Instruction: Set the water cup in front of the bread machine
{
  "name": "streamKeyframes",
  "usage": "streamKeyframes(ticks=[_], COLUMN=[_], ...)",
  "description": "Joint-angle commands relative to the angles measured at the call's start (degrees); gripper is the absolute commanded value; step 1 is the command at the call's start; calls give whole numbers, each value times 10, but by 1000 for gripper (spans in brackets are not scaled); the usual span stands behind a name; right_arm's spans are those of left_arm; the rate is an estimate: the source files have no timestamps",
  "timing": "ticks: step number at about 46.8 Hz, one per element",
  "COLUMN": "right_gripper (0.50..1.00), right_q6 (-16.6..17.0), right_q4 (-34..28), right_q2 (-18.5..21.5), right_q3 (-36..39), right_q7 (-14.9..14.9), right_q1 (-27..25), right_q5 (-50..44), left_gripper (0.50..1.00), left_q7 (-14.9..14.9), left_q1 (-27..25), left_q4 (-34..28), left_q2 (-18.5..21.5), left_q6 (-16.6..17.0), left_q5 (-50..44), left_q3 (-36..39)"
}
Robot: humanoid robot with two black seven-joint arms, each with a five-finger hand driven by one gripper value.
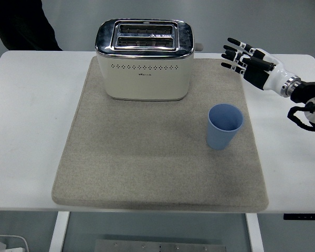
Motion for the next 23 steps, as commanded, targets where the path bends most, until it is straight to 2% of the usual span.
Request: streamKeyframes(ticks=[1, 15, 23], right_gripper=[926, 926, 926], right_q6=[17, 82, 95], right_q4=[18, 83, 143], right_q2=[-29, -138, -210], right_q3=[0, -3, 0], right_q7=[0, 2, 11], right_q1=[-12, -59, -88], right_q5=[-2, -6, -28], left_gripper=[1000, 1000, 1000], left_q7=[0, 0, 0], left_q1=[0, -1, 0], left_q4=[0, -2, -3], left_q2=[0, 0, 0], left_q6=[0, 0, 0], left_q5=[0, 0, 0], left_q3=[0, 1, 2])
